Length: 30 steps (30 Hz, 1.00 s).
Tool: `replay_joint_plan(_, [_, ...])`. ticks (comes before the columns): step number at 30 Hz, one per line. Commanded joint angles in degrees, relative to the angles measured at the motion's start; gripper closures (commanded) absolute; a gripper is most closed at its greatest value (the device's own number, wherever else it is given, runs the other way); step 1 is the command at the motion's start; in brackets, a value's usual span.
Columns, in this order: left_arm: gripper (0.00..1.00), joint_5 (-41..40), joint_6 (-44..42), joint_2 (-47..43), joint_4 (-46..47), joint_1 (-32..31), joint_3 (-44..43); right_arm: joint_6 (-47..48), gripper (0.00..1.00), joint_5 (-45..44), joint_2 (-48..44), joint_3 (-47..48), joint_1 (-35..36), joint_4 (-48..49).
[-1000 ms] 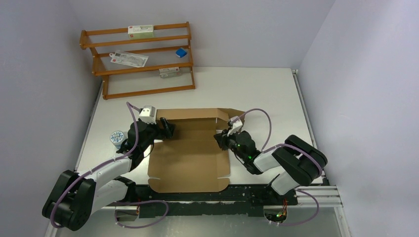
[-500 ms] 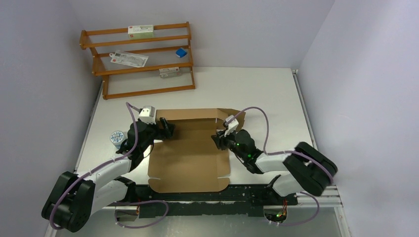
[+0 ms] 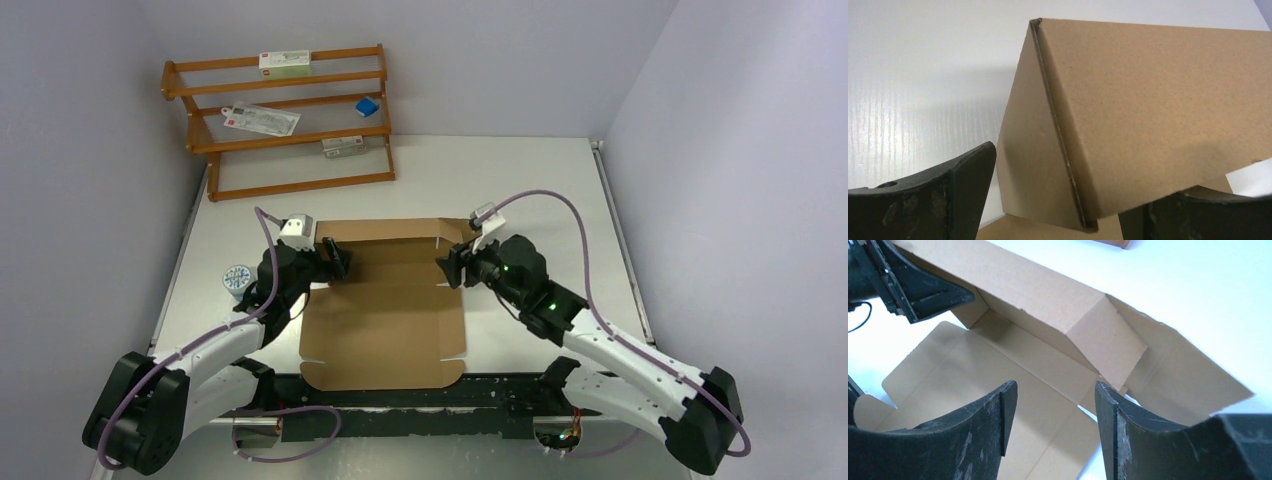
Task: Fold the paper box
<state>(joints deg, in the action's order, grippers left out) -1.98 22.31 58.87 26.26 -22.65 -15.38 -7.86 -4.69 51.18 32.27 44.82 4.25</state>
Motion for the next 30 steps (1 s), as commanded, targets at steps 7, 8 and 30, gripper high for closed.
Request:
replay_joint_plan(7, [0.13,0.03,-0.93,0.21,-0.39,0.07,-2.11,5.36,0.33,-10.83,6.20,24.52,-2.05,-35.83])
replay_joint_plan(8, [0.13,0.16,-1.09,0.15,-0.42,0.07,-2.11,6.69,0.33,-10.34,7.49,26.58,-3.35,-37.65])
replay_joint_plan(30, [0.12,3.77,-1.56,0.25,-1.01,0.03,-2.81,17.35,0.27,8.86,25.12,32.02,-16.58,-29.24])
